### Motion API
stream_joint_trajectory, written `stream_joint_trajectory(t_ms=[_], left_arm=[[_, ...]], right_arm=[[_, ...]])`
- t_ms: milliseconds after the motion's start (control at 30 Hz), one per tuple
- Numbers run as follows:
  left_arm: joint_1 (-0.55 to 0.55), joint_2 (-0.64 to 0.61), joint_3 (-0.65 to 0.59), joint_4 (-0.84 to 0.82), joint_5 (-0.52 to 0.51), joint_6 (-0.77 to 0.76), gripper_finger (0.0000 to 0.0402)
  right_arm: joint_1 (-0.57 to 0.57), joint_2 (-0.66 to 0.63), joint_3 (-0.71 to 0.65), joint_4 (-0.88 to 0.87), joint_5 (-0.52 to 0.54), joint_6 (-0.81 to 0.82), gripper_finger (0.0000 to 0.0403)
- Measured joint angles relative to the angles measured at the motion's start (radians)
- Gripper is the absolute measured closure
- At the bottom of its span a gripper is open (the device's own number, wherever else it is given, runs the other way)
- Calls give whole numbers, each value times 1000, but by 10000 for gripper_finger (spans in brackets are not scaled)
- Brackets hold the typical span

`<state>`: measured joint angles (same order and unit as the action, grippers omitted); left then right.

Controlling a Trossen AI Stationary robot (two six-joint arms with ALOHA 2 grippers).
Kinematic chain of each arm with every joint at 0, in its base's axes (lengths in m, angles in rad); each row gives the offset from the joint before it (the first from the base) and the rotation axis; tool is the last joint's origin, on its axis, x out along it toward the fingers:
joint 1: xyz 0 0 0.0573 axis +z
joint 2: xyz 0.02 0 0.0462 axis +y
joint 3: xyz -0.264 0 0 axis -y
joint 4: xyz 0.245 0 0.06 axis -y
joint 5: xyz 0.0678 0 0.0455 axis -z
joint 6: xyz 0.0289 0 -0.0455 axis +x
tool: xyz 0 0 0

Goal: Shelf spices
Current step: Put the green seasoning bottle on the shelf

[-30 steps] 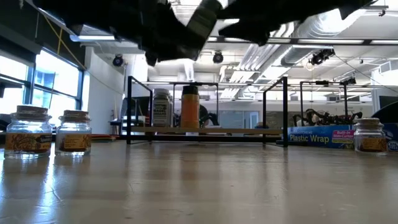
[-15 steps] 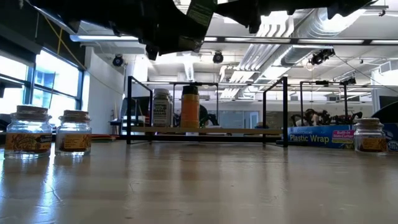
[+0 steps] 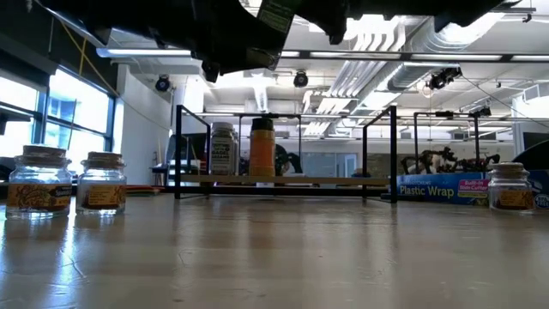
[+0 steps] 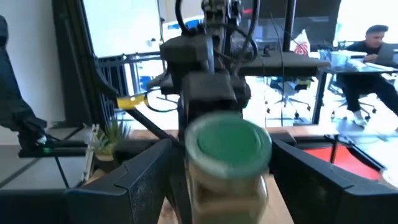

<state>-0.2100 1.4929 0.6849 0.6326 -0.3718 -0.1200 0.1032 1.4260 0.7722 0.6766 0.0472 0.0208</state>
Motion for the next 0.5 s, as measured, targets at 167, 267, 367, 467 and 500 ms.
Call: stream_joint_trajectory(t_ms=[167, 267, 367, 467, 500], left_arm=[[-1, -1, 0, -9, 0, -9, 215], [0, -1, 0, -10, -1, -11, 215], [0, -1, 0, -19, -1, -18, 215], [0, -1, 0, -32, -2, -22, 215], [0, -1, 0, -39, -2, -27, 215]], right_arm=[[-1, 42, 89, -113, -8, -46, 142], [-1, 44, 150, -266, 28, -47, 142], [-1, 41, 213, -438, 58, -48, 147], [-1, 39, 315, -651, 58, -48, 154], [-1, 38, 357, -735, 60, -49, 157]])
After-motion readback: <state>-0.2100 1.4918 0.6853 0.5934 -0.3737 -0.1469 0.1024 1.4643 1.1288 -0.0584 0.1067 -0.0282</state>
